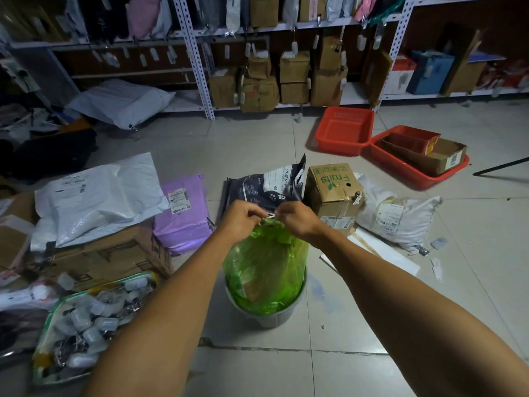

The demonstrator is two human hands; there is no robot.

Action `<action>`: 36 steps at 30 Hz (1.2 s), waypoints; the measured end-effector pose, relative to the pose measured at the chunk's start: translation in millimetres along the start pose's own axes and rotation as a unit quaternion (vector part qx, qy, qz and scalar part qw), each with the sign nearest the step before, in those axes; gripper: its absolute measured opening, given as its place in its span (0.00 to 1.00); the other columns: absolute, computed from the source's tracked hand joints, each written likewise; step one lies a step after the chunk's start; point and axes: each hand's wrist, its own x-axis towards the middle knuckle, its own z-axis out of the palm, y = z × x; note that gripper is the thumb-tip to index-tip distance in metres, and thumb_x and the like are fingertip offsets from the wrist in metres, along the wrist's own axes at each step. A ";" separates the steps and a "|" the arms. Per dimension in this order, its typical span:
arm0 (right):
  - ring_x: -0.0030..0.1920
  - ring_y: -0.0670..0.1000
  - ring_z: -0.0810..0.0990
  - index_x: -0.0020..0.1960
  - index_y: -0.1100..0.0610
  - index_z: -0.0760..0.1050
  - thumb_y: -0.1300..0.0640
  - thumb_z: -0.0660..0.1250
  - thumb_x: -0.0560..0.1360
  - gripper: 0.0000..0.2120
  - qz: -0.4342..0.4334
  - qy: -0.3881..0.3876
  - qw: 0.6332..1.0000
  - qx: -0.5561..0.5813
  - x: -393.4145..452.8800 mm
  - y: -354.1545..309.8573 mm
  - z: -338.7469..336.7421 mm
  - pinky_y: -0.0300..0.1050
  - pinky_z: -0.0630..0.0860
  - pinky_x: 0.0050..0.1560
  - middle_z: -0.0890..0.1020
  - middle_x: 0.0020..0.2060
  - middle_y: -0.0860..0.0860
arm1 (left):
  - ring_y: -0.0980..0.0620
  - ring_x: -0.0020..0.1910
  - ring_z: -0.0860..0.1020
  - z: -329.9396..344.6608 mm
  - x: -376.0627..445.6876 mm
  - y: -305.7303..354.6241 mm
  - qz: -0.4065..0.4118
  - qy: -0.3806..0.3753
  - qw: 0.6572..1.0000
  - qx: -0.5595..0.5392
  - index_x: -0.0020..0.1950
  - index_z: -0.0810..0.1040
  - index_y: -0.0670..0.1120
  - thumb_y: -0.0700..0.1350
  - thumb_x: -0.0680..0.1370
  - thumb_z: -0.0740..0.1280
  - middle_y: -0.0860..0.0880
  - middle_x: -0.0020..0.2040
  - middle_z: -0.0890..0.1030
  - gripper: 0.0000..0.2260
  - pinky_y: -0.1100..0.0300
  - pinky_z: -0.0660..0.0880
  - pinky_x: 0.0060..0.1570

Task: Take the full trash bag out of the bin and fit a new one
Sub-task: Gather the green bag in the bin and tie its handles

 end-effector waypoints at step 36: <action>0.36 0.46 0.76 0.47 0.60 0.83 0.56 0.69 0.77 0.08 0.032 0.161 0.986 -0.021 -18.3 31.3 -12.9 0.35 0.66 0.33 0.83 0.41 0.53 | 0.48 0.44 0.80 -15.3 -2.1 -27.8 -0.220 0.103 0.845 -0.477 0.40 0.72 0.43 0.46 0.81 0.62 0.46 0.39 0.74 0.11 0.54 0.76 0.38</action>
